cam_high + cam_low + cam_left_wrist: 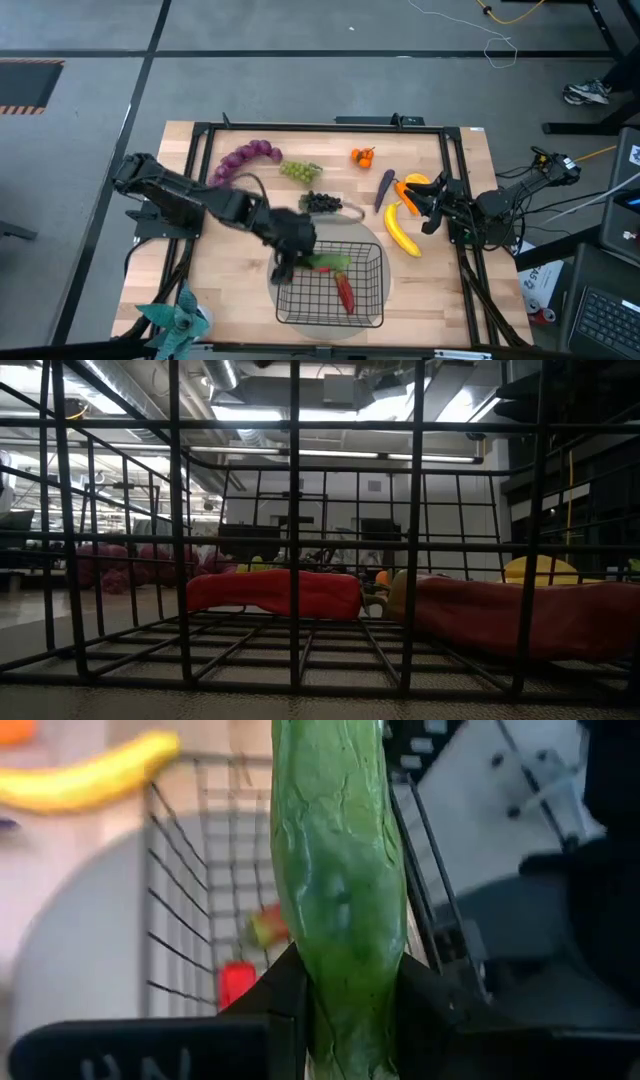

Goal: Build produce basket
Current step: Put the cucumber into the wire basket, then put the banana into the wire basket

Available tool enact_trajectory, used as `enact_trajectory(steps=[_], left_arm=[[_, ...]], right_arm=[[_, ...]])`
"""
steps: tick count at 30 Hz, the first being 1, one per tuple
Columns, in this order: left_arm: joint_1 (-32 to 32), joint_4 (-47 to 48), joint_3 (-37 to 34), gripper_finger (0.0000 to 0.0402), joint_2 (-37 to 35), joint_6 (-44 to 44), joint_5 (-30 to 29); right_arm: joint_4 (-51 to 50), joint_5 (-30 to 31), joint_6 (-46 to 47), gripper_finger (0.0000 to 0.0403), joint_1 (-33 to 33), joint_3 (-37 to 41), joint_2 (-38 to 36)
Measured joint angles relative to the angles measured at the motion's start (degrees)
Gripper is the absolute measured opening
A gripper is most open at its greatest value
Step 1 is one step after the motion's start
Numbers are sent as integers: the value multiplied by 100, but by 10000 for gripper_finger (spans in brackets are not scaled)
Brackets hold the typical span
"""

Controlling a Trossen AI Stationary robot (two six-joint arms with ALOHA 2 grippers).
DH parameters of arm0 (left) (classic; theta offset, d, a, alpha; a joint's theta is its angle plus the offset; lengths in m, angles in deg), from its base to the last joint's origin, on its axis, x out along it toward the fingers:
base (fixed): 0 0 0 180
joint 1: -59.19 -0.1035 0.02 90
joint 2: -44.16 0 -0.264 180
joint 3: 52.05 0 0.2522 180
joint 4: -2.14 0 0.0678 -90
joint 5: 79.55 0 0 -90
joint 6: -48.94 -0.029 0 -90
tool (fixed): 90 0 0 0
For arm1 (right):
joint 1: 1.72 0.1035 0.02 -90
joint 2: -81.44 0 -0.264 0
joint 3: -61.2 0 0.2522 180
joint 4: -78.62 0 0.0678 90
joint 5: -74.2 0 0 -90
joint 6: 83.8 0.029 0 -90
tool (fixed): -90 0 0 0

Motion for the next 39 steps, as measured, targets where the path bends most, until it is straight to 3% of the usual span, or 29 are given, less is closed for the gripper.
enact_trajectory(steps=[4,9,13,24,32,39], left_arm=[[330,-205,-2,119,164,7,-624],[365,-207,-3,181,153,218,-785],[358,-214,-3,207,152,212,-850],[157,92,-3,209,151,9,-756],[-171,1092,1,209,-100,24,-615],[-532,1717,-257,210,-499,10,-854]], right_arm=[[3,6,19,119,0,0,0],[1,7,295,119,0,0,-1],[1,3,297,119,0,0,-1],[-184,-5,287,119,0,0,-1],[-449,6,492,119,-1,0,1],[-449,9,452,119,-2,0,-1]])
